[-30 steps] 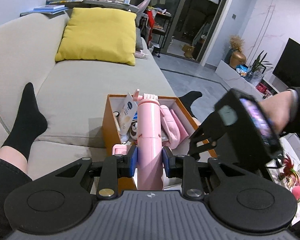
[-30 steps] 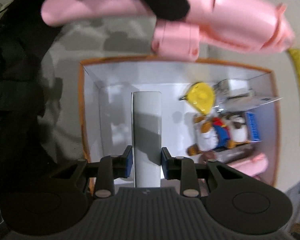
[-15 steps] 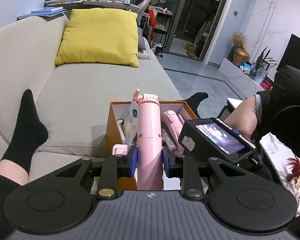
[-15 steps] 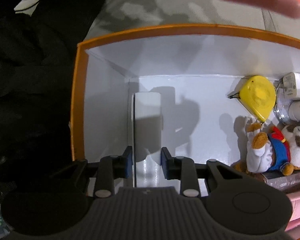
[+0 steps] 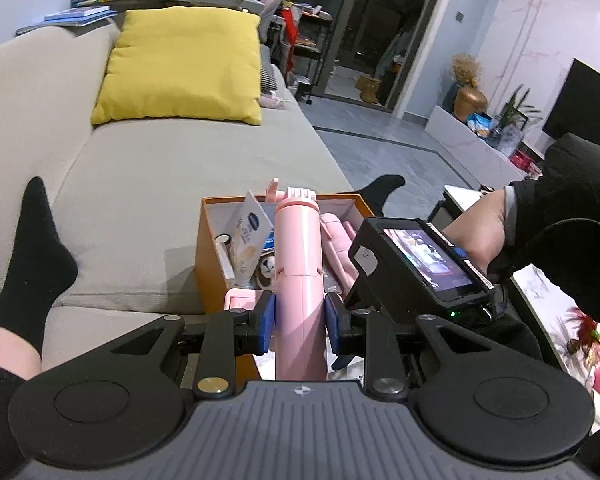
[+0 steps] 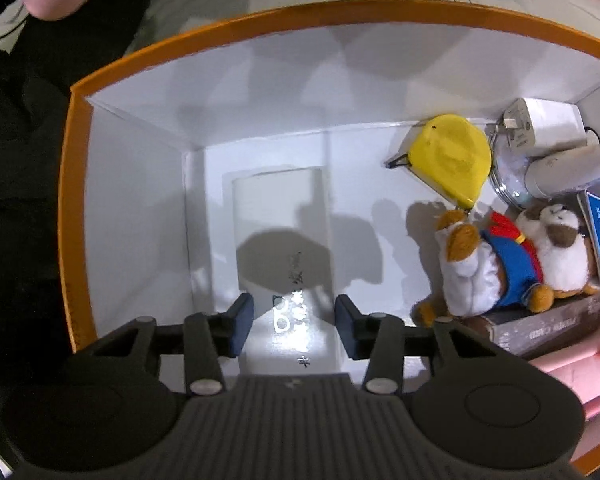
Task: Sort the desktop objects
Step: 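Lower the white box into the shoebox and open the right gripper, then lower the pink selfie stick into the shoebox with the left gripper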
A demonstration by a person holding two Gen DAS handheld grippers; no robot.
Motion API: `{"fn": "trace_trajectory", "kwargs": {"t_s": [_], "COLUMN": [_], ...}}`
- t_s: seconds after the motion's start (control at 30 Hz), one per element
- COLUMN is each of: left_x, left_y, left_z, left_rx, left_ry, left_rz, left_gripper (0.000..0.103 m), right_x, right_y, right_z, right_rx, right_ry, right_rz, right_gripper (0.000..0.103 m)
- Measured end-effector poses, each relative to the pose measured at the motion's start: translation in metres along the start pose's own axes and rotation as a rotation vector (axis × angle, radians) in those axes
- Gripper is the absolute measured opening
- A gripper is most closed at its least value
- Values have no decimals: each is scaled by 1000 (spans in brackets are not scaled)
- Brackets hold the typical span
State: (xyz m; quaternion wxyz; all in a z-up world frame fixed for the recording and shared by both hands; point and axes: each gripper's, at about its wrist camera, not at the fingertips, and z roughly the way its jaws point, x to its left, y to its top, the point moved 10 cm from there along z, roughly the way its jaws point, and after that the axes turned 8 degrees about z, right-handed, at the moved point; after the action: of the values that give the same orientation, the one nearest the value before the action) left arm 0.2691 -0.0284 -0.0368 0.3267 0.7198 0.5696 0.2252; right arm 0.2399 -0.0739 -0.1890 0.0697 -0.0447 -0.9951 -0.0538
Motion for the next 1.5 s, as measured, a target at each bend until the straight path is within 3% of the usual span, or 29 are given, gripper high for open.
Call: {"fn": "trace_trajectory", "kwargs": {"t_s": [0.13,0.43,0.5,0.67,0.83,0.97,1.07,1.33,1.5], "left_x": [-8,-39,-48,-74,-86,-83,-78,-61,-51], "left_y": [-2,-9,-12,-24,-42,-46,-45,-37,-33], "left_z": [7,32,38,61,75,85,89,76,69], "left_rx": [21,70,85,154,225,258,264,196,146], "left_ry": [-23,-85,-93,-136,-208,-233,-224,-176,-141], "left_rz": [42,206,260,463,534,471,429,326,239], "left_gripper": [30,30,30,30,30,30,30,30,30], "right_x": [21,31,34,31,34,33,36,-16,-31], "right_y": [-9,-43,-54,-78,-76,-72,-66,-62,-65], "right_z": [1,-63,-75,-111,-131,-115,-101,-111,-120], "right_rx": [-21,-229,-242,-234,-257,-212,-216,-438,-560], "right_ry": [17,-171,-223,-311,-337,-282,-204,-5,69], "right_rz": [-14,133,149,170,89,-6,55,546,718], "right_gripper": [46,41,35,36,36,36,34,30,28]}}
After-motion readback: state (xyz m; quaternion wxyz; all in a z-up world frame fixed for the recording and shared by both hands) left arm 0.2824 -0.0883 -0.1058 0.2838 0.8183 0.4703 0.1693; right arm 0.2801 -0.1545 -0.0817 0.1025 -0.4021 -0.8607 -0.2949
